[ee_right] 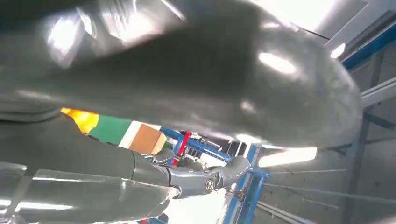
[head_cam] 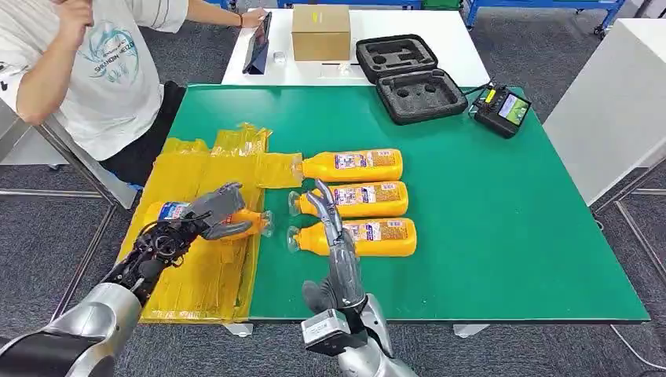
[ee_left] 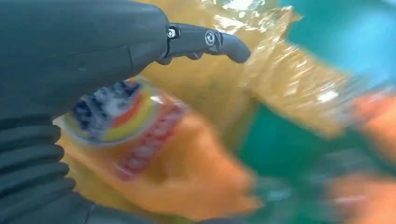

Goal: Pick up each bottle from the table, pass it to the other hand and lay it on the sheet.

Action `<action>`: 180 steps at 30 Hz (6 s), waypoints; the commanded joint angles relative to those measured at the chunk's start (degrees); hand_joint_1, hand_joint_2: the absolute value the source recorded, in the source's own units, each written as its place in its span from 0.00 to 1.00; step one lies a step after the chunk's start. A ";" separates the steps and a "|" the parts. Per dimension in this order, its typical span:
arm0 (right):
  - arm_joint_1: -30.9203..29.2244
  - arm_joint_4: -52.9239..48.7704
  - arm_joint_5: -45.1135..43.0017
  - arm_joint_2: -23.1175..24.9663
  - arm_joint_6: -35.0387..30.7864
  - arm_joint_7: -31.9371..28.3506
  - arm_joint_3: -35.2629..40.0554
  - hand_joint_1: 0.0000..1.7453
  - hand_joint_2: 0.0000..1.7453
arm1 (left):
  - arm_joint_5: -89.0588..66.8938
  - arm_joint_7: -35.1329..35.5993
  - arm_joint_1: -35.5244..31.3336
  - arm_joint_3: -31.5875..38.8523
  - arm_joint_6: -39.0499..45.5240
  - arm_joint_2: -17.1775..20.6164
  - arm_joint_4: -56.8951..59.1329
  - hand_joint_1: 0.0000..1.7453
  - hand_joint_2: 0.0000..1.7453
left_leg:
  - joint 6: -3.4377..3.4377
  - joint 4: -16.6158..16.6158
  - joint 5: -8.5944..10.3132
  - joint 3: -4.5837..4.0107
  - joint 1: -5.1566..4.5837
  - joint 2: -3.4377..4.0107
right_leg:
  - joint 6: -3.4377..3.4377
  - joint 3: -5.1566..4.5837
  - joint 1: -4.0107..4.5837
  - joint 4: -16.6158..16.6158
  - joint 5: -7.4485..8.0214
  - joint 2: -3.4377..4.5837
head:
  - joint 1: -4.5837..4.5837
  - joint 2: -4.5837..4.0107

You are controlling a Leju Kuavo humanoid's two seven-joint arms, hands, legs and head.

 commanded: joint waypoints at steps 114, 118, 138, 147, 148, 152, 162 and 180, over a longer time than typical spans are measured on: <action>-15.41 35.41 -19.70 0.44 38.40 0.47 -16.49 1.00 1.00 | 56.55 -3.51 33.16 -7.37 0.79 -1.80 -46.97 0.00 1.00 | -0.01 -0.01 0.36 -0.82 0.02 -0.09 | -0.02 -0.81 0.04 -0.06 0.43 -0.01 | 0.00 0.00; -15.16 38.80 -18.41 2.89 38.29 0.00 -12.80 1.00 1.00 | 55.72 -2.77 30.14 -11.11 0.90 -2.28 -46.19 0.00 1.00 | 0.01 0.02 0.37 -0.89 0.02 -0.08 | -0.01 -0.87 0.04 -0.04 0.45 -0.01 | 0.02 0.00; -14.65 40.50 -11.74 6.18 32.08 1.42 -2.36 1.00 1.00 | 60.14 0.49 20.99 -15.78 -1.15 -3.37 -38.48 0.00 1.00 | -0.01 0.02 0.37 -0.89 0.02 -0.12 | -0.01 -0.89 0.05 -0.03 0.44 -0.03 | 0.02 0.00; -15.40 40.97 -13.02 5.94 29.39 3.81 -5.98 1.00 1.00 | 58.29 0.75 22.59 -17.20 0.65 -2.90 -42.76 0.00 1.00 | -0.01 0.04 0.37 -0.93 0.02 -0.12 | -0.01 -0.94 0.05 -0.02 0.44 -0.03 | 0.00 0.00; -15.42 40.95 -13.28 6.02 28.58 4.21 -6.58 1.00 1.00 | 57.43 0.52 22.54 -16.92 2.06 -2.95 -42.72 0.00 1.00 | 0.01 0.03 0.39 -0.96 0.01 -0.12 | 0.00 -0.97 0.04 -0.02 0.45 -0.05 | 0.02 0.00; -15.67 40.84 -13.89 5.86 28.05 4.74 -7.53 1.00 1.00 | 56.75 0.49 22.84 -16.28 3.68 -2.95 -42.75 0.00 1.00 | -0.02 0.05 0.36 -0.93 0.04 -0.13 | -0.02 -0.93 0.07 -0.02 0.43 -0.04 | 0.02 0.00; -15.06 38.61 -11.64 6.50 18.98 7.12 -7.33 1.00 1.00 | 49.47 -2.75 24.47 -14.22 16.74 -3.86 -46.83 0.00 1.00 | -0.01 0.03 0.35 -0.94 0.01 -0.04 | -0.01 -0.96 0.04 -0.01 0.44 0.04 | 0.00 0.00; -16.40 38.08 3.38 8.61 8.61 10.66 1.23 1.00 1.00 | 58.84 4.26 20.93 -18.57 8.15 -5.58 -38.55 0.00 1.00 | -0.04 0.04 0.34 -0.90 0.04 -0.13 | -0.04 -0.90 0.06 -0.01 0.40 -0.03 | 0.02 0.00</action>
